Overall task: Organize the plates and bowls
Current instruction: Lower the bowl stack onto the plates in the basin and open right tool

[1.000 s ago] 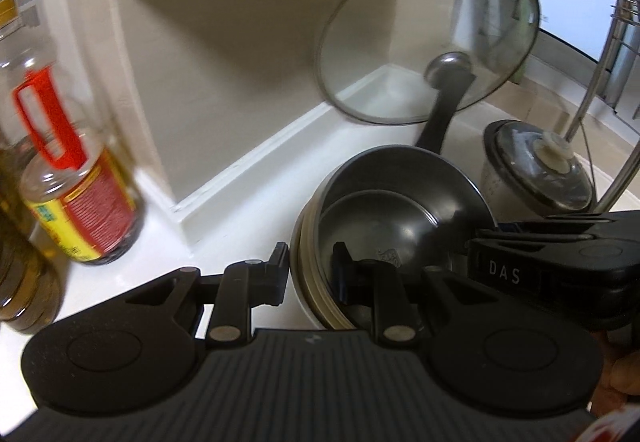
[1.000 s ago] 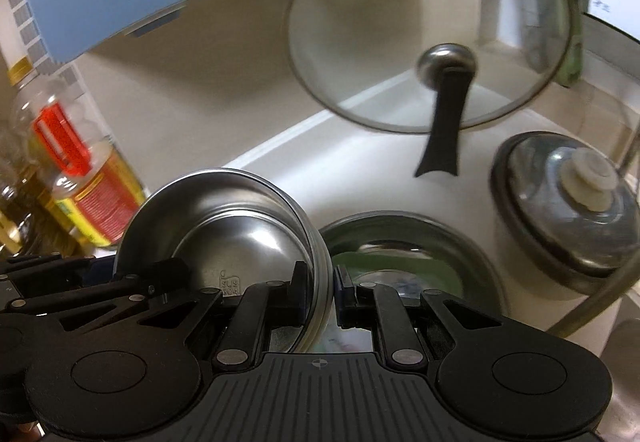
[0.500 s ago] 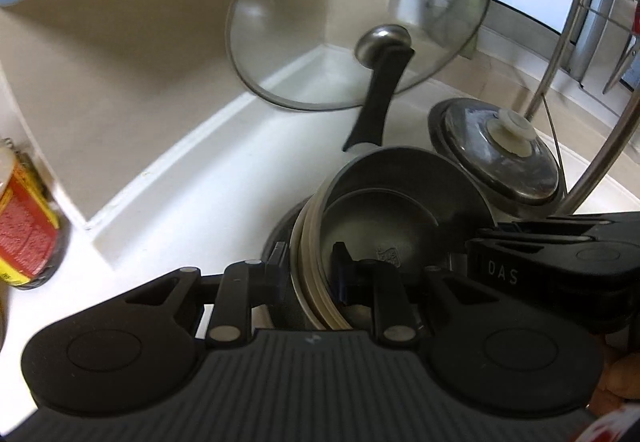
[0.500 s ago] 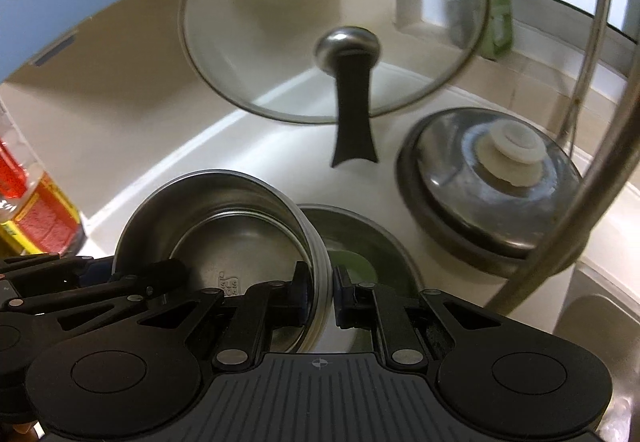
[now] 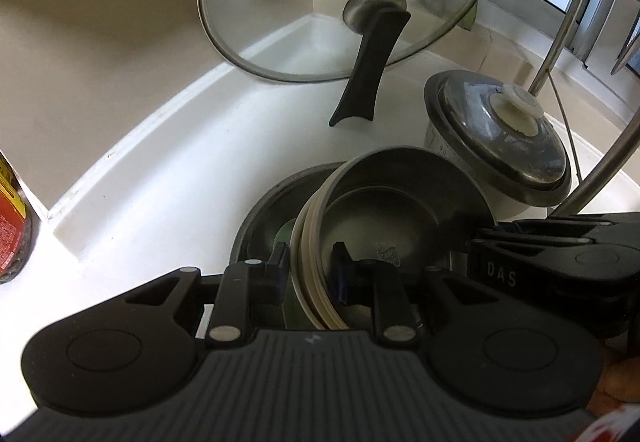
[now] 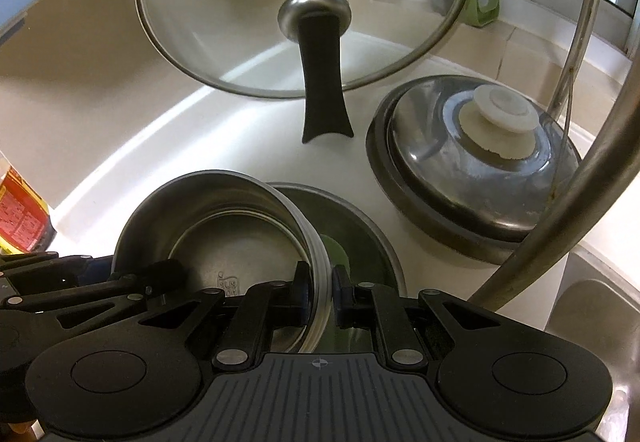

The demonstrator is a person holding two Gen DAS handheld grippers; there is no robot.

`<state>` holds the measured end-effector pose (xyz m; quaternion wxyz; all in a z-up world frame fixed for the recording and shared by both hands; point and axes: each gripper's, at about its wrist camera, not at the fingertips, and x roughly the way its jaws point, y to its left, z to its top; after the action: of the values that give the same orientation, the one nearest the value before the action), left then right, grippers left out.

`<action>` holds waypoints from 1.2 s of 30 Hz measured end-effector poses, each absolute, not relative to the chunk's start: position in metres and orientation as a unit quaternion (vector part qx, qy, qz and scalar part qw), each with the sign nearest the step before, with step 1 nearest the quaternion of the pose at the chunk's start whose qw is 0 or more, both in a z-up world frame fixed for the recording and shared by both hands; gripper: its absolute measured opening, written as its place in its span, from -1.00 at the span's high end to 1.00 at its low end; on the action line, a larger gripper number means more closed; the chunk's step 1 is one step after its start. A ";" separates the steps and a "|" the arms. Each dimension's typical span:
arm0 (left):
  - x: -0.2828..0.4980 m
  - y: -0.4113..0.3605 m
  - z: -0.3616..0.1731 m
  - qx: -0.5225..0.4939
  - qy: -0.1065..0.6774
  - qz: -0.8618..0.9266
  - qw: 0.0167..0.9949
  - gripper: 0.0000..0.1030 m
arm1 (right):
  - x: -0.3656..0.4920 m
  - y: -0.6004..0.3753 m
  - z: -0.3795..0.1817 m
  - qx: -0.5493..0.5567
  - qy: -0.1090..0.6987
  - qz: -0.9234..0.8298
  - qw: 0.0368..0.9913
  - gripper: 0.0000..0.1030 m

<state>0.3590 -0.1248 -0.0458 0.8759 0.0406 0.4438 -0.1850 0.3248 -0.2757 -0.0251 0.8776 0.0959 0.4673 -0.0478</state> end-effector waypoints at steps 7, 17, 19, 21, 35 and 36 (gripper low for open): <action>0.361 -0.127 -0.053 0.040 0.454 -0.186 0.871 0.61 | 0.326 -0.277 -0.032 0.095 0.477 -0.049 0.873 0.77; 0.364 -0.129 -0.055 0.041 0.457 -0.189 0.868 0.61 | 0.329 -0.278 -0.035 0.096 0.485 -0.053 0.868 0.77; 0.364 -0.129 -0.055 0.041 0.457 -0.189 0.868 0.61 | 0.329 -0.279 -0.035 0.098 0.486 -0.053 0.867 0.77; 0.364 -0.130 -0.055 0.041 0.457 -0.190 0.868 0.61 | 0.329 -0.279 -0.035 0.099 0.487 -0.054 0.866 0.77; 0.364 -0.130 -0.054 0.046 0.454 -0.199 0.867 0.62 | 0.328 -0.284 -0.036 0.116 0.490 -0.062 0.862 0.76; 0.364 -0.130 -0.054 0.047 0.454 -0.199 0.867 0.62 | 0.327 -0.285 -0.036 0.118 0.490 -0.063 0.861 0.76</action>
<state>0.3641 -0.1301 -0.0538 0.8672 0.0466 0.4541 -0.1991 0.3267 -0.2849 -0.0358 0.8612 0.1183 0.4903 -0.0631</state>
